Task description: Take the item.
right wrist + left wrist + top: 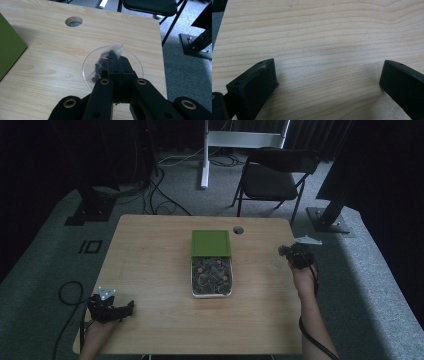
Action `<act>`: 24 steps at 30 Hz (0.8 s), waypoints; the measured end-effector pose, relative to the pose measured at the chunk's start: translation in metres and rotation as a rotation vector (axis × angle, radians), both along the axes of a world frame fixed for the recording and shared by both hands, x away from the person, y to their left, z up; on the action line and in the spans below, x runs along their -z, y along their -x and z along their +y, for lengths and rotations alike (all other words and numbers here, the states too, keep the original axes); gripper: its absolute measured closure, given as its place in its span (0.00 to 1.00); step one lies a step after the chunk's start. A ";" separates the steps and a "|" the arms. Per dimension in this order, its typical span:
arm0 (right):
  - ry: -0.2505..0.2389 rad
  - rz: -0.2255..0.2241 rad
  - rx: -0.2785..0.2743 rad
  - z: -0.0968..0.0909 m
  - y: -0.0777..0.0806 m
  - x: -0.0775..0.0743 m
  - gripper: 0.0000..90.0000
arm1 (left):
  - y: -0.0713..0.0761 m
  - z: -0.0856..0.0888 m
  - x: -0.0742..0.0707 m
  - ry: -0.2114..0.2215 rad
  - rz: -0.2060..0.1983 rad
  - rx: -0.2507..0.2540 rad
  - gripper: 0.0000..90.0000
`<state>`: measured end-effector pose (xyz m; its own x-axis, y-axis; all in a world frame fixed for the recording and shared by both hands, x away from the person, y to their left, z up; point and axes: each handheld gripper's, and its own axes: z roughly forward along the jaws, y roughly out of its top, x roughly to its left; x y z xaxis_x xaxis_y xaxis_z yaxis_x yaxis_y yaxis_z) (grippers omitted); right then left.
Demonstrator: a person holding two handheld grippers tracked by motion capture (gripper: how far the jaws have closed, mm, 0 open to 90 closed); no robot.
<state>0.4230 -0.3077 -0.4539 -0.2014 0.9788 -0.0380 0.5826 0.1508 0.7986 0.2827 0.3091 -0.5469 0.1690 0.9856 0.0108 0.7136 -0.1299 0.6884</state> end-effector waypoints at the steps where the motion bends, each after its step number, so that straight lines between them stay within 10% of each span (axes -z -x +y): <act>1: -0.005 0.000 0.003 0.000 0.000 0.000 1.00 | 0.000 0.000 0.000 0.000 0.000 0.000 0.02; 24: -0.121 0.041 -0.030 -0.001 0.006 -0.011 0.44 | 0.000 0.000 0.000 -0.001 0.000 0.000 0.02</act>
<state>0.4167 -0.3082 -0.4425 -0.2292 0.9693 0.0894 0.6122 0.0721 0.7874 0.2827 0.3091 -0.5468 0.1692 0.9855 0.0113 0.7139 -0.1304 0.6880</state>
